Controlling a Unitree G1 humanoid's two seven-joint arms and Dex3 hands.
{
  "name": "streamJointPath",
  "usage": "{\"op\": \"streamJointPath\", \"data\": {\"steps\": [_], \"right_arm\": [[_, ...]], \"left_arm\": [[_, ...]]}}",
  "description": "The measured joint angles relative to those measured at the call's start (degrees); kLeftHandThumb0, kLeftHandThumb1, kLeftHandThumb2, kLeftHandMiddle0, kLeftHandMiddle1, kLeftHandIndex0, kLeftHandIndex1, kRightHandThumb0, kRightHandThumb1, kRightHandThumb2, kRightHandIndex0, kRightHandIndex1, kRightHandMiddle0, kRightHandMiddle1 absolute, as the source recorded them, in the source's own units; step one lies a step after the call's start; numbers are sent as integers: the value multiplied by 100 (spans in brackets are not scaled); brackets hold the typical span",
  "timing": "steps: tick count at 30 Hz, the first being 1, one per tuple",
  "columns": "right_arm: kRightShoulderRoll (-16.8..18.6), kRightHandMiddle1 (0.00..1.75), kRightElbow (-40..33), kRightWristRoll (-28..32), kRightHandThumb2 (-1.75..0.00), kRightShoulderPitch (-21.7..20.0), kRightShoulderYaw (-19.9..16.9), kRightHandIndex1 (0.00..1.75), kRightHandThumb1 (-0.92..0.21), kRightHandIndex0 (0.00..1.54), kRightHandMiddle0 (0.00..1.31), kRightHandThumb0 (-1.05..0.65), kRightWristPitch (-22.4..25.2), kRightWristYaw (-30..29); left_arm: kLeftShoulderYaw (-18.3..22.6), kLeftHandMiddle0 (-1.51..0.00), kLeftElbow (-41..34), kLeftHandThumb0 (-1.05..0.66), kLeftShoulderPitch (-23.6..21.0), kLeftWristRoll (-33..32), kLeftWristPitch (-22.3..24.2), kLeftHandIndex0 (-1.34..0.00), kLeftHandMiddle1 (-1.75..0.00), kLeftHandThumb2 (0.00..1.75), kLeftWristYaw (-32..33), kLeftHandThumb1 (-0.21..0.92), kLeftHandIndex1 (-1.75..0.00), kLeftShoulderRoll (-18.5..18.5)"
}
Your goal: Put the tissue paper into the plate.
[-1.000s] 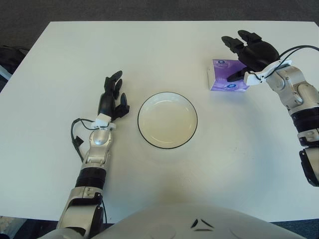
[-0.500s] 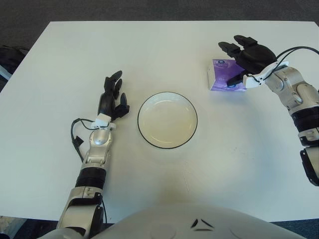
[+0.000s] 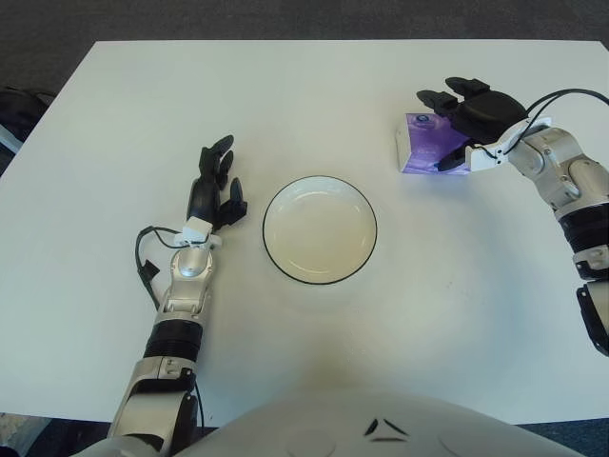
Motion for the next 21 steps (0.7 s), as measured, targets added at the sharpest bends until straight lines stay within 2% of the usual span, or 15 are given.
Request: {"op": "streamJointPath", "data": {"steps": [21], "right_arm": [[-41, 0, 11, -1, -2, -2, 90, 0, -91, 0, 0, -105, -288, 97]], "left_arm": [[11, -36, 43, -61, -4, -75, -80, 0, -3, 85, -1, 92, -77, -1]]}}
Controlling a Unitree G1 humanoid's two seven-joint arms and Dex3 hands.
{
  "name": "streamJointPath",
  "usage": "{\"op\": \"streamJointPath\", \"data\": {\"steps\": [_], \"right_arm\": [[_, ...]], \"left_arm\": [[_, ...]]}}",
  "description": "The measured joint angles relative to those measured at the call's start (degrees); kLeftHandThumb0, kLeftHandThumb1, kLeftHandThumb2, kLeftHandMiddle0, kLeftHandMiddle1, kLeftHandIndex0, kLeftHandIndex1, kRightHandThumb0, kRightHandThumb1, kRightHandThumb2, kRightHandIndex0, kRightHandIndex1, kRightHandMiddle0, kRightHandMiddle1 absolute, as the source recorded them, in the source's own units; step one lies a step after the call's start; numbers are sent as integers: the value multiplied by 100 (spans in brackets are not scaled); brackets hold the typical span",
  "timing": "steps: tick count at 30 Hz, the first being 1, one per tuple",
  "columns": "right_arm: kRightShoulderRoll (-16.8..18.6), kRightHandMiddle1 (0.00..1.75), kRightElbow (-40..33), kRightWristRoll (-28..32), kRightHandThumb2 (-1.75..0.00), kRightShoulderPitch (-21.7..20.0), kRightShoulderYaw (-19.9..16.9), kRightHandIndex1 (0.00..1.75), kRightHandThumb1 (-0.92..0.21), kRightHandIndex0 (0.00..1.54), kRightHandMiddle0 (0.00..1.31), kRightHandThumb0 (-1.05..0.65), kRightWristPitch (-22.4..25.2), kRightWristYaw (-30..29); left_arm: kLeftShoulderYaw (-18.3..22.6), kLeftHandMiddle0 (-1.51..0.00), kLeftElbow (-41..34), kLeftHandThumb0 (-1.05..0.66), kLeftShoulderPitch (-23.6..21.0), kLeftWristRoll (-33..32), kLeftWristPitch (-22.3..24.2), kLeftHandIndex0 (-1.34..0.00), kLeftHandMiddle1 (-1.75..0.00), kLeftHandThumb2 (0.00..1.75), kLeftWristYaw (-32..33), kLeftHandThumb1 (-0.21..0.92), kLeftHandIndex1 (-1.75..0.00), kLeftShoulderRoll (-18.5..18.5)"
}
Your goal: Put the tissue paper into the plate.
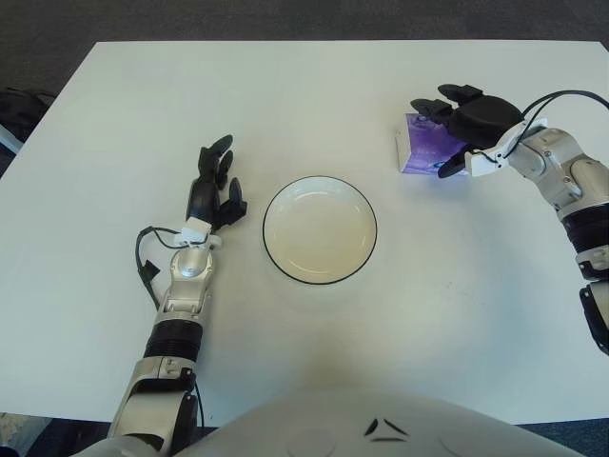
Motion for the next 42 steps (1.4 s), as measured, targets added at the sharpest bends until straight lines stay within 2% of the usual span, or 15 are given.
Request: {"op": "streamJointPath", "data": {"steps": [9, 16, 30, 42], "right_arm": [[58, 0, 291, -140, -4, 0, 180, 0, -92, 0, 0, -105, 61, -162], [258, 0, 627, -275, -4, -36, 360, 0, -92, 0, 0, -105, 242, -425], [555, 0, 1324, -535, -10, -487, 732, 0, -92, 0, 0, -105, 459, -1037], [731, 0, 1873, -569, -13, -750, 895, 0, -92, 0, 0, -105, 596, -1336]], "left_arm": [[4, -36, 40, -61, -14, -26, -22, 0, -3, 85, -2, 92, -78, 8], [19, -36, 87, -60, -32, -26, -117, 0, -3, 86, -2, 92, -78, 20], [49, -36, 161, -58, -81, -75, -198, 0, -3, 86, -23, 92, -78, 29], [56, -35, 198, -61, -101, -89, -231, 0, -3, 85, -31, 92, -77, 44]]}}
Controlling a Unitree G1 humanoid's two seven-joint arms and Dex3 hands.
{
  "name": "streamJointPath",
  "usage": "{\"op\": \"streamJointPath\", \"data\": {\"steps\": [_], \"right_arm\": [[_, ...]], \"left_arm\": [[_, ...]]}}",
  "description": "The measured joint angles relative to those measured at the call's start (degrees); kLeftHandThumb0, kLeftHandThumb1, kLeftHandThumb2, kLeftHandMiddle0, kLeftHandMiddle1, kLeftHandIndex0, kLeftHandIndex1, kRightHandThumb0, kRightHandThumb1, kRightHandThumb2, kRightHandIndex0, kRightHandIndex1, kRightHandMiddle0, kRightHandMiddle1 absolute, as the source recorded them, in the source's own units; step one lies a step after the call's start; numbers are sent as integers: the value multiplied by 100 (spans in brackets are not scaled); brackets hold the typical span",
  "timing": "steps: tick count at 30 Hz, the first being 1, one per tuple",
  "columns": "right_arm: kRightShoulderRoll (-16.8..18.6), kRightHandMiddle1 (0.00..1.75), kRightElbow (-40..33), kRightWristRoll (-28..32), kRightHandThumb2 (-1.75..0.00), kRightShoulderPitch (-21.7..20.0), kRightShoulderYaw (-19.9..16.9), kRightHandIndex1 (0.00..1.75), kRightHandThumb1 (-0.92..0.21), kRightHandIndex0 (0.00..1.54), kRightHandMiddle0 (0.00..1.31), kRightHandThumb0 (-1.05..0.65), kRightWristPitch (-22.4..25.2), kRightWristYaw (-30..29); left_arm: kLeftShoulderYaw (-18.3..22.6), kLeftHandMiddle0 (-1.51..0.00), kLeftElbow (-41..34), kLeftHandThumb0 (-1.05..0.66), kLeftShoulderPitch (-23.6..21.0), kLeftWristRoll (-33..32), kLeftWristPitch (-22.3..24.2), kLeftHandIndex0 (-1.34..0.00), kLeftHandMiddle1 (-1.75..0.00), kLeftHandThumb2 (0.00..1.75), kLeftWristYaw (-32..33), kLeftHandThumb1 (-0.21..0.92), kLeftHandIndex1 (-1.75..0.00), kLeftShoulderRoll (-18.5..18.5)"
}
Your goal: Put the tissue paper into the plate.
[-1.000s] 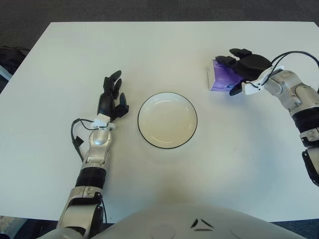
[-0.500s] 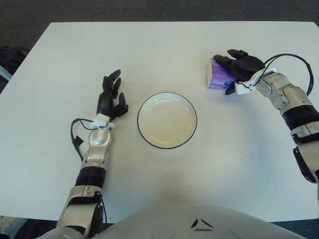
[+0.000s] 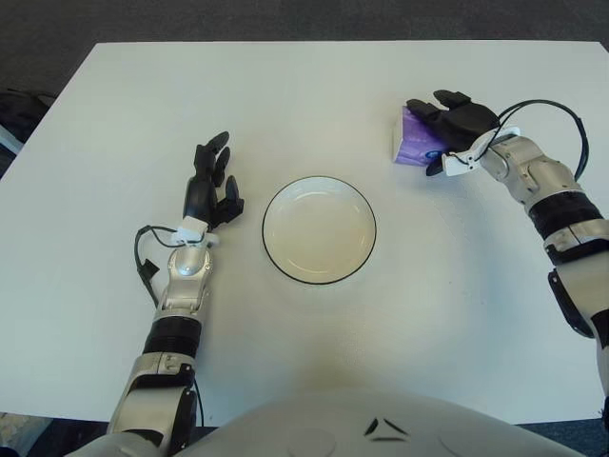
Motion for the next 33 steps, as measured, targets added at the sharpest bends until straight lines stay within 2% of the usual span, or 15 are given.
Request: {"op": "streamJointPath", "data": {"steps": [6, 21, 26, 27, 28, 29, 30, 31, 32, 33], "right_arm": [[82, 0, 258, 10, -17, -119, 52, 0, -92, 0, 0, -105, 44, -104], [250, 0, 665, 252, -13, -249, 51, 0, -92, 0, 0, -105, 135, -227], [294, 0, 840, 263, -22, -308, 51, 0, -92, 0, 0, -105, 133, -361], [311, 15, 882, 266, -24, -314, 50, 1, -92, 5, 0, -105, 133, -414], [331, 21, 930, 282, -25, -318, 44, 2, -92, 7, 0, -105, 134, -490], [353, 46, 973, 308, -23, -319, 38, 10, -92, 15, 0, -105, 135, -561], [375, 80, 1021, 352, -19, -319, 25, 46, -92, 15, 0, -105, 136, -637], [399, 93, 1063, 387, -18, -318, 8, 61, -92, 13, 0, -105, 136, -715], [417, 123, 1091, 411, -15, -318, -9, 96, -90, 23, 10, -101, 134, -779], [433, 141, 1115, 438, -13, -318, -25, 119, -88, 29, 17, -98, 128, -831]], "left_arm": [[3, -36, 13, -59, -7, -6, -7, 0, -3, 85, 0, 92, -78, 7], [18, -37, 24, -61, -13, -6, -29, 0, -3, 83, 2, 92, -80, 6], [19, -37, 24, -62, -14, -5, -29, 0, -3, 82, 2, 92, -79, 6], [19, -37, 24, -62, -14, -5, -29, 0, -3, 82, 3, 92, -78, 6], [19, -37, 25, -62, -14, -5, -29, 0, -3, 82, 3, 92, -78, 7], [19, -36, 25, -62, -14, -5, -29, 0, -3, 82, 2, 92, -78, 7], [19, -36, 25, -63, -15, -5, -29, 0, -3, 81, 2, 92, -77, 8], [19, -36, 25, -63, -15, -5, -29, 0, -3, 81, 2, 92, -77, 8], [18, -36, 24, -63, -15, -5, -29, 0, -3, 81, 2, 92, -77, 10], [18, -36, 24, -63, -15, -5, -29, 0, -3, 81, 2, 92, -77, 10]]}}
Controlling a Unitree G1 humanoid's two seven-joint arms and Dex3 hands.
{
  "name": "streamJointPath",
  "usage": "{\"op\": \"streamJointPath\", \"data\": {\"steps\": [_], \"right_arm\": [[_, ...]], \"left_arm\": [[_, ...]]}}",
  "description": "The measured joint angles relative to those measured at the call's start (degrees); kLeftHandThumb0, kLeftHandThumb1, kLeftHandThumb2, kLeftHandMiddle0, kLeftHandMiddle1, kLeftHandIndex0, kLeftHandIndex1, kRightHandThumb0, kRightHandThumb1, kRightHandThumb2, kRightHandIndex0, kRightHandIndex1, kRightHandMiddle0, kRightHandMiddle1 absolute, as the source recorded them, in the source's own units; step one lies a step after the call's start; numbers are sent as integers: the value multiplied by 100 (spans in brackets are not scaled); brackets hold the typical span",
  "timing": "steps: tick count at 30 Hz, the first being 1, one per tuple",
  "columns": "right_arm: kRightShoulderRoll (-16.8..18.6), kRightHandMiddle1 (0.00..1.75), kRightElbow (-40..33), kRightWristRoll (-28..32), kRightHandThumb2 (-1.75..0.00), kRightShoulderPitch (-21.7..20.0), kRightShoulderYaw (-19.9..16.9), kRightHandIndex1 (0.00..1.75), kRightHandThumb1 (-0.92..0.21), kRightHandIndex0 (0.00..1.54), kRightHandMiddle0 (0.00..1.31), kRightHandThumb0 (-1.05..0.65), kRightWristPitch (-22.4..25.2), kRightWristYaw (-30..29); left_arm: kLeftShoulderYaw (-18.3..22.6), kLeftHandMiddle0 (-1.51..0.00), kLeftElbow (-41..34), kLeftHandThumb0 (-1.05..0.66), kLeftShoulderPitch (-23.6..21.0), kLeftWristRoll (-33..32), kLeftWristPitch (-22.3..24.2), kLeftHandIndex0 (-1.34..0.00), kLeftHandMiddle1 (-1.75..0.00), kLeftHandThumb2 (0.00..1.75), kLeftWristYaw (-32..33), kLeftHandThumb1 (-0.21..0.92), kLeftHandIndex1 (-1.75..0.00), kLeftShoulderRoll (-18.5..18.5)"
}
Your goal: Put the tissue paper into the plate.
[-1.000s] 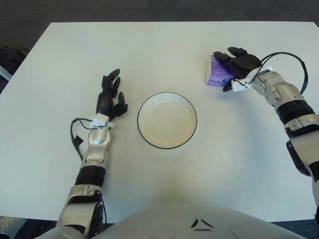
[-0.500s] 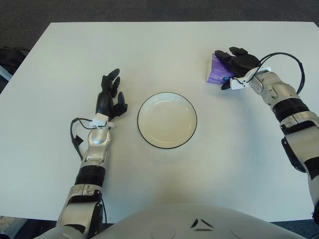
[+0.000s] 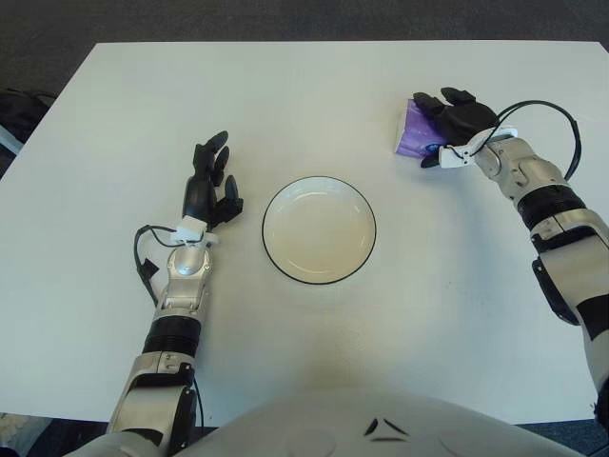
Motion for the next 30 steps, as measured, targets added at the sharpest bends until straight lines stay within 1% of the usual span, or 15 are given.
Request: {"op": "streamJointPath", "data": {"steps": [1, 2, 3, 4, 5, 7, 8, 9, 10, 11, 12, 15, 19, 26, 30], "right_arm": [[14, 148, 20, 31, -12, 0, -16, 127, -88, 31, 19, -97, -5, -63], [23, 158, 31, 54, -11, 0, -31, 143, -85, 39, 31, -91, -16, -110], [34, 164, 47, 91, -9, -1, -47, 155, -81, 49, 44, -82, -47, -185], [42, 168, 76, 135, -8, -1, -64, 162, -79, 56, 53, -76, -84, -261], [58, 169, 114, 177, -7, 0, -91, 164, -78, 58, 56, -74, -130, -364], [94, 172, 187, 253, -7, 7, -143, 170, -74, 74, 69, -61, -231, -582], [114, 173, 215, 292, -7, 18, -168, 171, -74, 77, 71, -58, -279, -692], [141, 173, 252, 353, -14, 33, -203, 172, -70, 83, 75, -52, -325, -823], [163, 174, 284, 410, -26, 51, -235, 173, -64, 85, 76, -50, -362, -938], [188, 174, 317, 456, -50, 71, -268, 174, -52, 91, 79, -44, -394, -1039], [207, 174, 336, 487, -67, 90, -291, 174, -44, 96, 81, -40, -415, -1111], [262, 175, 389, 607, -91, 140, -351, 174, -36, 104, 85, -32, -468, -1312], [299, 175, 429, 692, -105, 187, -384, 175, -35, 113, 91, -24, -564, -1576], [366, 175, 510, 829, -115, 219, -421, 175, -34, 118, 95, -17, -638, -1780], [382, 175, 513, 866, -127, 250, -431, 175, -28, 124, 105, -11, -656, -1888]], "left_arm": [[-1, -36, 0, -63, -1, 0, 0, 0, -3, 81, 0, 92, -77, 0], [-2, -36, 0, -63, -1, 0, 0, 0, -3, 81, 0, 92, -77, 1], [-2, -36, -1, -63, -1, 0, 0, 0, -3, 81, 0, 92, -77, 1], [-2, -36, -1, -62, -2, 0, 0, 0, -3, 81, 0, 92, -77, 1], [-2, -36, -1, -62, -2, 0, 0, 0, -3, 81, 0, 92, -77, 2], [-2, -36, -2, -62, -2, 0, 0, 0, -3, 81, 0, 92, -77, 3], [-2, -36, -3, -62, -2, 0, 0, 0, -3, 81, 0, 92, -77, 4], [-2, -36, -4, -62, -2, 1, 0, 0, -3, 81, 0, 92, -77, 4], [-2, -36, -6, -62, -1, 2, 0, 0, -3, 80, 0, 92, -77, 4], [-2, -36, -7, -62, -1, 2, 1, 0, -3, 80, 0, 92, -77, 5], [-2, -36, -8, -62, -1, 2, 1, 0, -3, 80, 0, 92, -77, 5], [-2, -36, -10, -62, -1, 2, 3, 0, -3, 80, 0, 92, -77, 6], [-2, -36, -14, -62, -1, 2, 9, 0, -3, 80, 0, 92, -77, 7], [-2, -36, -14, -63, -1, 2, 19, 0, -3, 80, 0, 92, -78, 7], [-1, -36, -14, -63, -1, 2, 19, 0, -3, 80, 0, 92, -78, 5]]}}
